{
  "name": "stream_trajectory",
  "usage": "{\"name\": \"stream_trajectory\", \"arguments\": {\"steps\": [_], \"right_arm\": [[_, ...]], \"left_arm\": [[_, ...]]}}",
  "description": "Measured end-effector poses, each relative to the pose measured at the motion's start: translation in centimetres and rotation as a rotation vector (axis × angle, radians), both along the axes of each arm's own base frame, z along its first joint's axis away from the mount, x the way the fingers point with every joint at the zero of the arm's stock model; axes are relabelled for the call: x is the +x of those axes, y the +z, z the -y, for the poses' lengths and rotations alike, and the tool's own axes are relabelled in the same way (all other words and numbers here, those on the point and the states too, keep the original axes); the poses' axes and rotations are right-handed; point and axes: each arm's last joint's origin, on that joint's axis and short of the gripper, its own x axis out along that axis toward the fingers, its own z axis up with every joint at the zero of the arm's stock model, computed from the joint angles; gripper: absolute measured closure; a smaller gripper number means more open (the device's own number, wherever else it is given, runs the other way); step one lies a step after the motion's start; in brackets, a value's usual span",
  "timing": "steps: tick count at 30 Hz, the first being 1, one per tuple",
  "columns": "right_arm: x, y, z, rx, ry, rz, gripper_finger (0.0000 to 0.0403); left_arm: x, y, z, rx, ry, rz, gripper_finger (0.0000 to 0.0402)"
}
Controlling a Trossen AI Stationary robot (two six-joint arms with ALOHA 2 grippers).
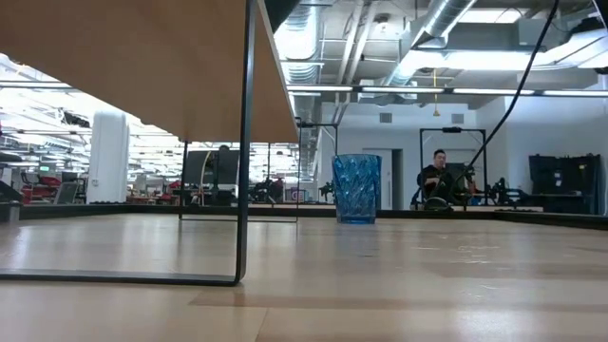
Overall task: Stack small to large cups/mugs on shelf
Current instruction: Put the black cup on the shelf
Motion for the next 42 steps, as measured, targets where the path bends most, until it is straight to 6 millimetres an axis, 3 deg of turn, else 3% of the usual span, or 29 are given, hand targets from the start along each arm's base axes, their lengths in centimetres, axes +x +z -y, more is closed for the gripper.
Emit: {"name": "stream_trajectory", "arguments": {"steps": [10,30,37,42], "right_arm": [[1.8,-2.7,-2.4,-0.011,0.054,-0.065,0.0399],[2.4,-2.9,-2.3,-0.036,0.032,-0.041,0.0397],[2.5,-2.9,-1.6,-0.037,0.017,-0.043,0.0378],[3.2,-3.9,-1.6,-0.04,0.032,-0.064,0.0387]], "left_arm": [[0.0,0.2,0.0,0.005,0.002,0.016,0.0401],[0.0,-0.1,0.0,-0.009,-0.01,-0.005,0.0401],[0.0,-0.1,0.0,-0.009,-0.01,-0.004,0.0401],[0.0,0.0,0.0,-0.009,-0.011,-0.004,0.0401]]}}
